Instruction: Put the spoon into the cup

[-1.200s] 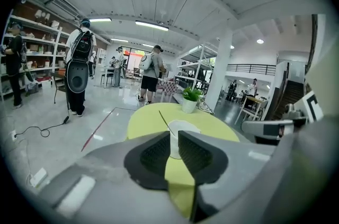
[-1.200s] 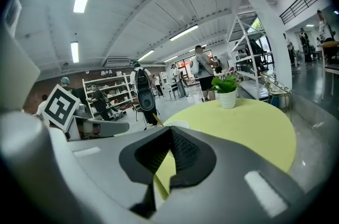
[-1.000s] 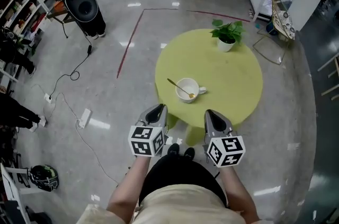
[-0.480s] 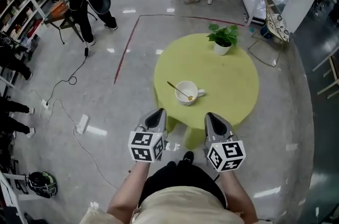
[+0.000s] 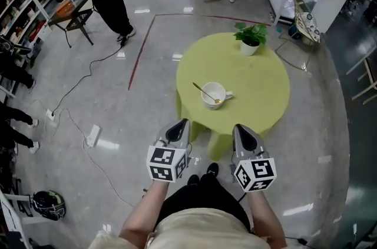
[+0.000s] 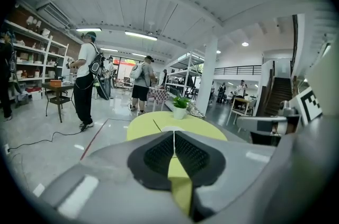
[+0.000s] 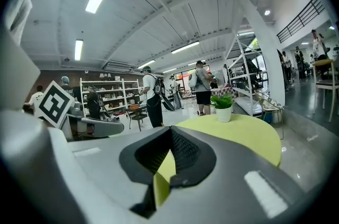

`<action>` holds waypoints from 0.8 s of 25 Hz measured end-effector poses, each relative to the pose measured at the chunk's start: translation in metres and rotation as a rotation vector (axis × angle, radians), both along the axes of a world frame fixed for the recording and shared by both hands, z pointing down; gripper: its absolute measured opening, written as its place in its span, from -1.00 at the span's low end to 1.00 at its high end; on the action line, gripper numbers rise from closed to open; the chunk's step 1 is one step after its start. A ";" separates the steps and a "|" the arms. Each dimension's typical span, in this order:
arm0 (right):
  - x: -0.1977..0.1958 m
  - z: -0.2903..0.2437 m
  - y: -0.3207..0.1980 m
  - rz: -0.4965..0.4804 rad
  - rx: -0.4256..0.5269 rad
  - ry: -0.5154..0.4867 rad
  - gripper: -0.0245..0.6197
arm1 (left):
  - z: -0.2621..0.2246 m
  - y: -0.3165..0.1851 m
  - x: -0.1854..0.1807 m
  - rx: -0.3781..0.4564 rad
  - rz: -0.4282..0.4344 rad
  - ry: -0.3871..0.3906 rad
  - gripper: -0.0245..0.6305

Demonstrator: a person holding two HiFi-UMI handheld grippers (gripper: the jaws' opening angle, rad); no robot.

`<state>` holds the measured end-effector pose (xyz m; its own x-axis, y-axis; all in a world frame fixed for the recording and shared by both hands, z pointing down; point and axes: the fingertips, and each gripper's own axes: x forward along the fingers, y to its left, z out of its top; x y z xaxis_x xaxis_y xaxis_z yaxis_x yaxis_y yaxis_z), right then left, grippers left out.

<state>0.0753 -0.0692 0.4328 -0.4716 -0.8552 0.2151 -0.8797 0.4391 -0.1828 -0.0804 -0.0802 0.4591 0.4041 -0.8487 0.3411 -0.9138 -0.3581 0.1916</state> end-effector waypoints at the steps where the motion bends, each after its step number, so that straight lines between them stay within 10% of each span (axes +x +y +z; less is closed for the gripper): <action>1: -0.001 -0.001 0.004 0.003 0.005 0.003 -0.93 | -0.002 0.003 -0.001 0.004 0.003 0.000 -0.90; 20: -0.014 -0.008 0.070 0.041 0.042 0.000 -0.93 | -0.012 0.056 -0.019 0.042 0.030 -0.002 -0.90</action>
